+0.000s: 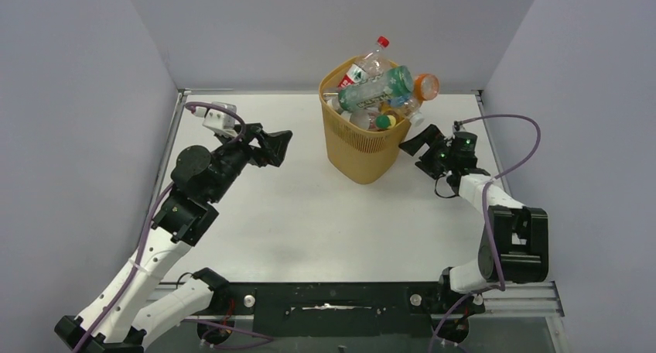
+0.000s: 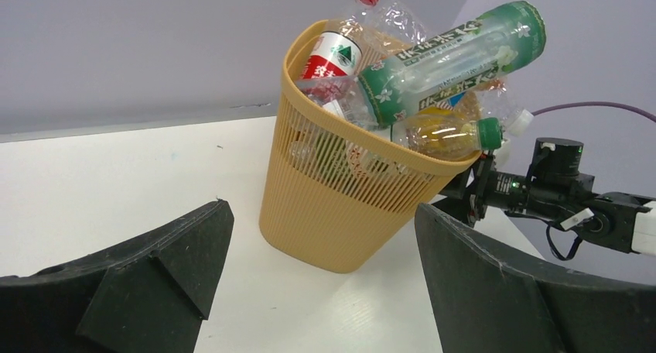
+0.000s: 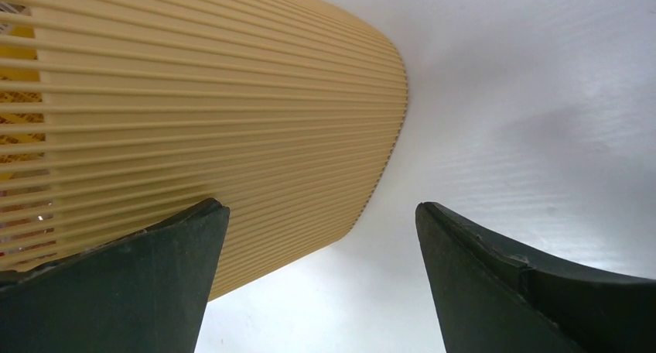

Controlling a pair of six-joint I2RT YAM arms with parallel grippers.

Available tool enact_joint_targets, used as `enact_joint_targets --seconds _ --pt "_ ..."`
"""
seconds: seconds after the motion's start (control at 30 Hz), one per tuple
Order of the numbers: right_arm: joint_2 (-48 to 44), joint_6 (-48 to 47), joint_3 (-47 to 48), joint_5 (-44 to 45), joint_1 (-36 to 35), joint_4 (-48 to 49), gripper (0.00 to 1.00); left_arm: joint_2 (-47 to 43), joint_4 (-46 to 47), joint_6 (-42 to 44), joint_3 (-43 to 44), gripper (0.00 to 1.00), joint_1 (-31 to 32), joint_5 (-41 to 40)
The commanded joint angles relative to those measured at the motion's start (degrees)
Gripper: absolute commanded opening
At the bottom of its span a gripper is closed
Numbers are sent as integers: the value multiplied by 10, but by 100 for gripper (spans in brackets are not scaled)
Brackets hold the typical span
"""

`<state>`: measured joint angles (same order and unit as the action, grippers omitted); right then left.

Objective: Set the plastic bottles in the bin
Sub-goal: Move the trash bin to the center of the board.

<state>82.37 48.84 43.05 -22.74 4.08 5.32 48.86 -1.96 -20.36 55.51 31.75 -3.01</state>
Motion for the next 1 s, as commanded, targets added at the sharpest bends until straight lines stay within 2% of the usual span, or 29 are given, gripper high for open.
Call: enact_joint_targets --seconds 0.0,0.7,0.97 --pt "25 2 53 9 -34 47 98 -15 7 1 -3 89 -8 6" --pt "158 -15 173 22 -152 43 98 -28 -12 1 -7 89 -28 10" --pt "106 -49 123 45 -142 11 98 -22 -44 1 -1 90 -34 6"
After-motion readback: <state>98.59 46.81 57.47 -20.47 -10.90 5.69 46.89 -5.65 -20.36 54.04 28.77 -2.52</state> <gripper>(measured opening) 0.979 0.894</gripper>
